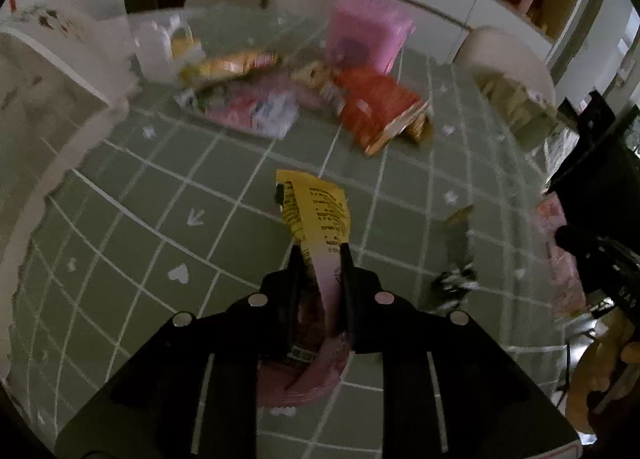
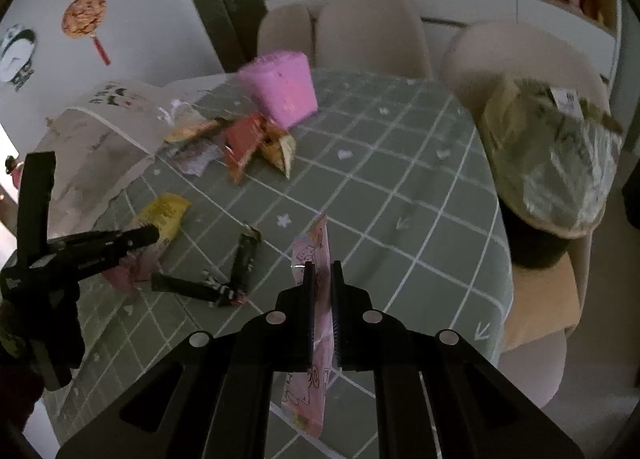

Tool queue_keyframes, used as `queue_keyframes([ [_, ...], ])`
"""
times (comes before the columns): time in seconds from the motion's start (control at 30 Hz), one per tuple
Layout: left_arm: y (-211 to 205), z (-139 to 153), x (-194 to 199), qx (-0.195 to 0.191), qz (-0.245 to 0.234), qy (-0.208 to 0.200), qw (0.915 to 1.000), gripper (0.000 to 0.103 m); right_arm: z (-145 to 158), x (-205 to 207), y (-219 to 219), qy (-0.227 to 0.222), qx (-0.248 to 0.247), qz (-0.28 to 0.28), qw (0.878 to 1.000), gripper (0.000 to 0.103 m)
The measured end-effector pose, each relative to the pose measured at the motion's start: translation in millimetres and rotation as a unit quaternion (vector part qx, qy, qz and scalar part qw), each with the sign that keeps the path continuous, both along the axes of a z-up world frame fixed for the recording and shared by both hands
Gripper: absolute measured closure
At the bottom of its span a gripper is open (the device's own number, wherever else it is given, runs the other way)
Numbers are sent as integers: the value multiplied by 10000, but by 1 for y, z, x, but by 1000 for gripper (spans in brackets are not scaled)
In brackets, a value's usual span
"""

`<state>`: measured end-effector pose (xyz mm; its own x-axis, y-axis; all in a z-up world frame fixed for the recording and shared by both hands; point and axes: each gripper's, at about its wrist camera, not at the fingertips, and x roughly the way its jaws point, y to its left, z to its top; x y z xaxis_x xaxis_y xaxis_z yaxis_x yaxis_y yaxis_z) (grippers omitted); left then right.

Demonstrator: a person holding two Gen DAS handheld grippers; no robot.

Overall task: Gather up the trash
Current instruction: 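Carry the yellow wrapper in the left tool while the right tool carries the pink wrapper to the trash bag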

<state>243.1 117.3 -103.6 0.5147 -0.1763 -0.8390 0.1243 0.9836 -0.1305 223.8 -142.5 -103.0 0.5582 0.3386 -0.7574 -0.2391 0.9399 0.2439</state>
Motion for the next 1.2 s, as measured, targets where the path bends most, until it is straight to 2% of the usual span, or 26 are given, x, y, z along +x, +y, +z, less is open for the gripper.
queue_keyframes([
  [0.2, -13, 51, -14, -126, 237, -598, 9978, 86, 26, 1, -17, -310, 113, 191, 9993, 94],
  [0.4, -37, 88, -7, -711, 483, -932, 9919, 86, 53, 14, -46, -601, 49, 308, 9977, 94],
  [0.5, -59, 99, 4, -912, 415, -1007, 9899, 86, 66, 23, -67, -763, 26, 285, 9967, 94],
  [0.7, -129, 122, 42, -1062, 66, -1256, 9864, 86, 93, 45, -125, -1098, -53, -25, 9939, 94],
  [1.0, -242, 132, 97, -1513, -535, -1428, 9767, 86, 109, 80, -247, -1319, -276, -896, 9868, 94],
  [1.2, -312, 118, 132, -1732, -690, -1168, 9755, 85, 115, 99, -302, -1394, -348, -1175, 9826, 94],
])
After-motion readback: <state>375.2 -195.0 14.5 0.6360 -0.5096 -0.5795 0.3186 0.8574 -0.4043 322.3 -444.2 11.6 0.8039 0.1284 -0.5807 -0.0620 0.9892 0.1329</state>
